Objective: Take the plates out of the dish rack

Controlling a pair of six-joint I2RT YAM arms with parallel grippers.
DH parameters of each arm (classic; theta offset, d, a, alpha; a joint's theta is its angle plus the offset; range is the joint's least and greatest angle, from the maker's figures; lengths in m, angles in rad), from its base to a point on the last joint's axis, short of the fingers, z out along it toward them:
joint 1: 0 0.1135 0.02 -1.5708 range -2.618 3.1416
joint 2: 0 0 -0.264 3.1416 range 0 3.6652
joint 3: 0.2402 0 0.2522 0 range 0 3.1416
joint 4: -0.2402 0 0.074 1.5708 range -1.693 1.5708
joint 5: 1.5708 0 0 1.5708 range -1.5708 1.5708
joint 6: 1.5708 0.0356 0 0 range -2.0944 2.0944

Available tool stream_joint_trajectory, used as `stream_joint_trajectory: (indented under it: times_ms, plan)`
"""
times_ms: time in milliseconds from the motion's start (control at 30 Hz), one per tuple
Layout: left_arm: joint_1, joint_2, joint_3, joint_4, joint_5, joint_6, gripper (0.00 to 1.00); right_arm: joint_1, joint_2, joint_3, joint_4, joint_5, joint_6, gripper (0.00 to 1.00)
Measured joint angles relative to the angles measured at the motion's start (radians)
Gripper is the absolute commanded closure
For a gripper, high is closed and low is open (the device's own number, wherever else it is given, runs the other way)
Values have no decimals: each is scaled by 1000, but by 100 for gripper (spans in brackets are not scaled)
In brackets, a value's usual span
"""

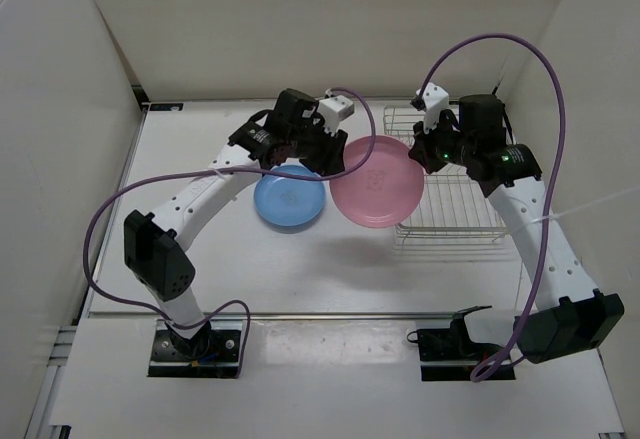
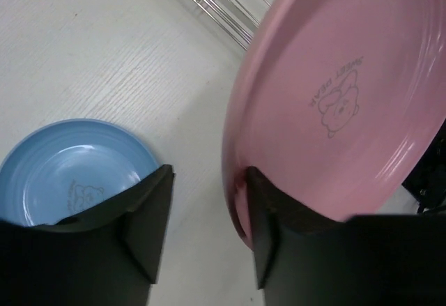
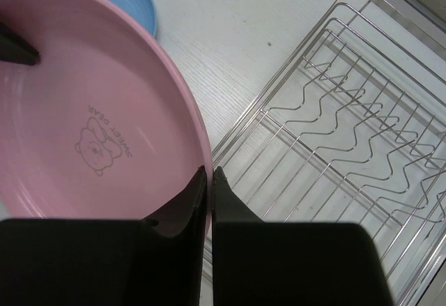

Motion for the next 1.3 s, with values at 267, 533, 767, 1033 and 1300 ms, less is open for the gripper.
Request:
stream_joint_trajectory:
  times_ms: [267,533,767,1033,1300]
  plan:
    - [-2,12,1,8,4,-26,89,2,-2,-1,-14,5,0,97]
    - [13,-9,-72,34,-87,-56,89,5,-10,-27,22,80,0,0]
    - [257,-66,-237,50,-150,-107,89,-94,-10,-35,37,205,17,0]
    - [571,-8,-270,72,47,-121,89,-119,-85,-98,49,215,36,0]
    - [606,286,-216,22,251,-114,89,-119,-95,-99,51,206,43,0]
